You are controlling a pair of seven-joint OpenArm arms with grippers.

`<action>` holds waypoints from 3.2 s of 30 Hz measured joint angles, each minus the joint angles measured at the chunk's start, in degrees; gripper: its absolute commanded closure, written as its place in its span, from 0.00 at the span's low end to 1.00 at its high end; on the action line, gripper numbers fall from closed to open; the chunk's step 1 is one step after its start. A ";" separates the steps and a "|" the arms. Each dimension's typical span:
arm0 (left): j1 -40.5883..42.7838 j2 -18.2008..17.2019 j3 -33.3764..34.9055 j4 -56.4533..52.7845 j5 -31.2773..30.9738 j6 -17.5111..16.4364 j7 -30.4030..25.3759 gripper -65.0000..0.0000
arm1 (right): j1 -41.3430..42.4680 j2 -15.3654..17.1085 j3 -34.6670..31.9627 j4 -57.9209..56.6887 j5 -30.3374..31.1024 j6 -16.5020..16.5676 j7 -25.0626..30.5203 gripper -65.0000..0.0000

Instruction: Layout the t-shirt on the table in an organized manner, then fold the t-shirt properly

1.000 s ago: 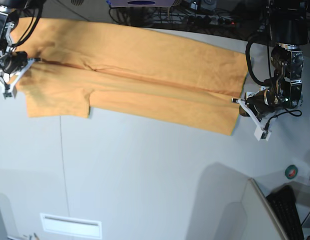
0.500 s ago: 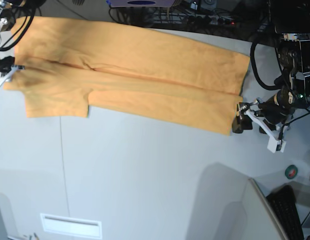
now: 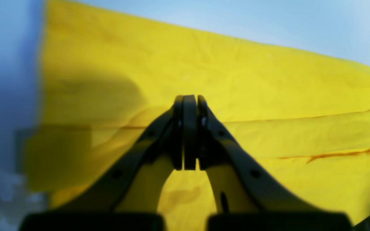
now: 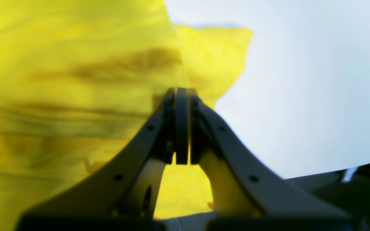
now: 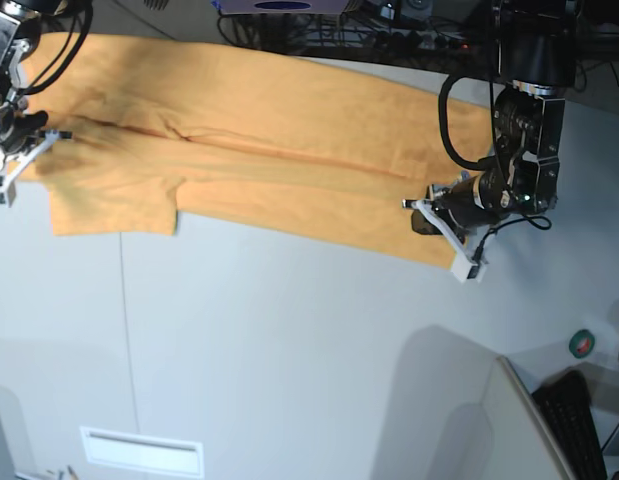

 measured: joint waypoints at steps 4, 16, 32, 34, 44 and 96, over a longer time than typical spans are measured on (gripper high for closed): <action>-1.70 -0.15 6.71 -7.02 1.25 0.07 -8.35 1.00 | 4.28 0.26 -0.31 -9.64 0.63 0.02 0.59 1.00; -5.11 2.21 3.37 -18.08 9.51 -3.21 -18.49 1.00 | 19.56 5.51 -2.67 -33.00 -3.26 -0.02 10.97 1.00; -16.48 0.57 7.37 -27.69 12.35 0.02 -17.59 1.00 | 25.70 4.22 -5.27 -37.07 -5.55 -4.79 12.15 1.00; -15.65 0.59 7.43 -26.08 12.39 0.02 -17.00 1.00 | 24.79 3.80 -5.18 -34.53 -6.54 -5.38 10.64 1.00; -8.87 -0.42 -6.67 -12.22 13.57 0.11 -10.97 1.00 | 20.17 -1.64 -5.66 -10.16 -7.02 -5.90 5.31 1.00; 15.26 -1.97 -32.28 11.45 7.78 -9.46 -2.40 1.00 | 43.60 8.04 -10.60 -71.36 -7.26 -12.11 42.69 1.00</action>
